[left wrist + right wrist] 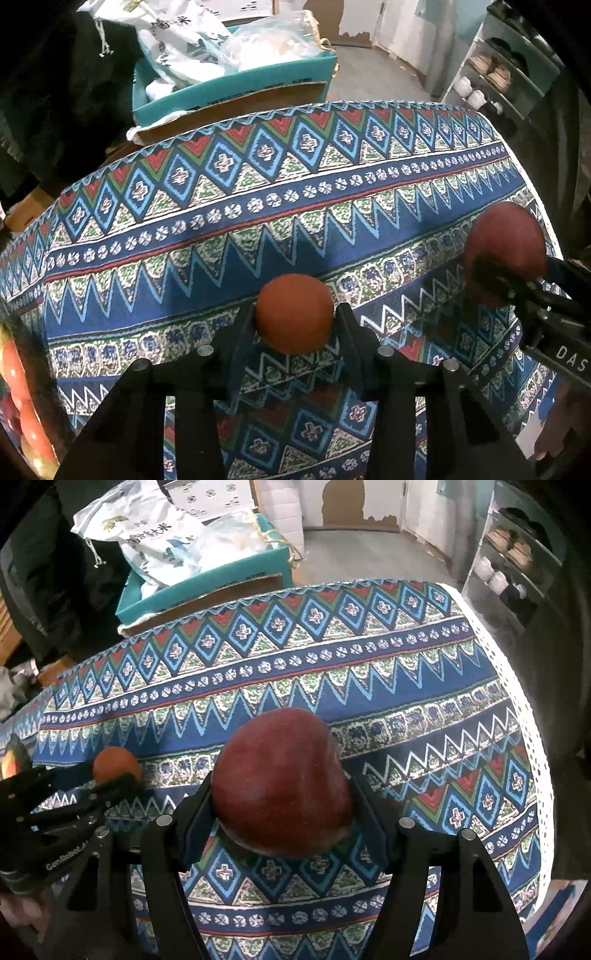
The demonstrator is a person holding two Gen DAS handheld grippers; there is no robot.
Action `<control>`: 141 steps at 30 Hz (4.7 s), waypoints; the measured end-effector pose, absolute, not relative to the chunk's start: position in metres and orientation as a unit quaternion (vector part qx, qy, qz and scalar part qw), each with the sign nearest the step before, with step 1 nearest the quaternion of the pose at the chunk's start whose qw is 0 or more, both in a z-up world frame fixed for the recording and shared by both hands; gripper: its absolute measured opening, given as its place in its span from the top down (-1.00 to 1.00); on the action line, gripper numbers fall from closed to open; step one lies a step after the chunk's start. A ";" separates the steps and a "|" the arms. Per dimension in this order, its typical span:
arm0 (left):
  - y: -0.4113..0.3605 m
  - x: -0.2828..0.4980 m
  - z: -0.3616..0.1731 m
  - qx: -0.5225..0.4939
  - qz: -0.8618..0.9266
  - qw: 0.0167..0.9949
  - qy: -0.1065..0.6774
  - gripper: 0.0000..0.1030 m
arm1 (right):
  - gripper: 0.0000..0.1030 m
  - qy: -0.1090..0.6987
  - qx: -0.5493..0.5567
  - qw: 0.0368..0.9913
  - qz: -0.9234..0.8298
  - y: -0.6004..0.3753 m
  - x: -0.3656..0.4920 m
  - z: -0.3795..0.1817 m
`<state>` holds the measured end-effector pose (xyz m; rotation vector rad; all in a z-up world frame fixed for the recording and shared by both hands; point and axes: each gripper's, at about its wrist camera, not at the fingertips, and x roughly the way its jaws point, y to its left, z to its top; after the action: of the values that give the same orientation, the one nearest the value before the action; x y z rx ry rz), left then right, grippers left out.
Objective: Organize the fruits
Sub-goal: 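Lift and carry the tangerine in the left tool while the right tool carries the apple to the plate, then lower the tangerine onto the plate with the left tool while the right tool lowers the apple, then open both tools and withdraw them up from the plate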
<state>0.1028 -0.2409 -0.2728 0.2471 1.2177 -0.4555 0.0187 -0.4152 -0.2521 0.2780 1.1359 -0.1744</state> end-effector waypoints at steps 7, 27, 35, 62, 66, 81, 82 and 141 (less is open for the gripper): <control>-0.223 0.101 -0.255 0.108 -0.202 0.802 0.552 0.13 | -0.35 0.525 0.121 0.839 -0.077 -0.403 0.023 -0.239; -0.179 0.074 -0.186 0.089 -0.193 0.837 0.504 0.13 | -0.35 0.483 0.089 0.870 -0.042 -0.362 0.020 -0.185; -0.158 0.065 -0.161 0.076 -0.193 0.847 0.490 0.13 | -0.35 0.465 0.080 0.881 -0.019 -0.339 0.017 -0.160; -0.020 0.059 -0.132 0.008 -0.108 0.876 0.470 0.13 | -0.35 0.436 0.051 0.895 0.081 -0.224 0.044 -0.114; 0.008 0.060 -0.137 -0.007 -0.086 0.876 0.474 0.13 | -0.35 0.440 0.039 0.892 0.098 -0.199 0.053 -0.117; 0.092 0.061 -0.152 -0.041 -0.014 0.877 0.479 0.13 | -0.35 0.453 0.014 0.879 0.151 -0.115 0.078 -0.124; 0.096 0.061 -0.153 -0.043 -0.012 0.876 0.480 0.13 | -0.35 0.454 0.013 0.878 0.153 -0.111 0.079 -0.124; 0.186 0.064 -0.189 -0.060 0.077 0.846 0.525 -0.16 | -0.59 0.535 0.017 0.809 0.245 0.011 0.107 -0.189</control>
<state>0.0643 0.1857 -0.1888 -0.1255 1.1067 0.1625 0.1072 0.0114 -0.1887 0.0361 1.1430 0.5243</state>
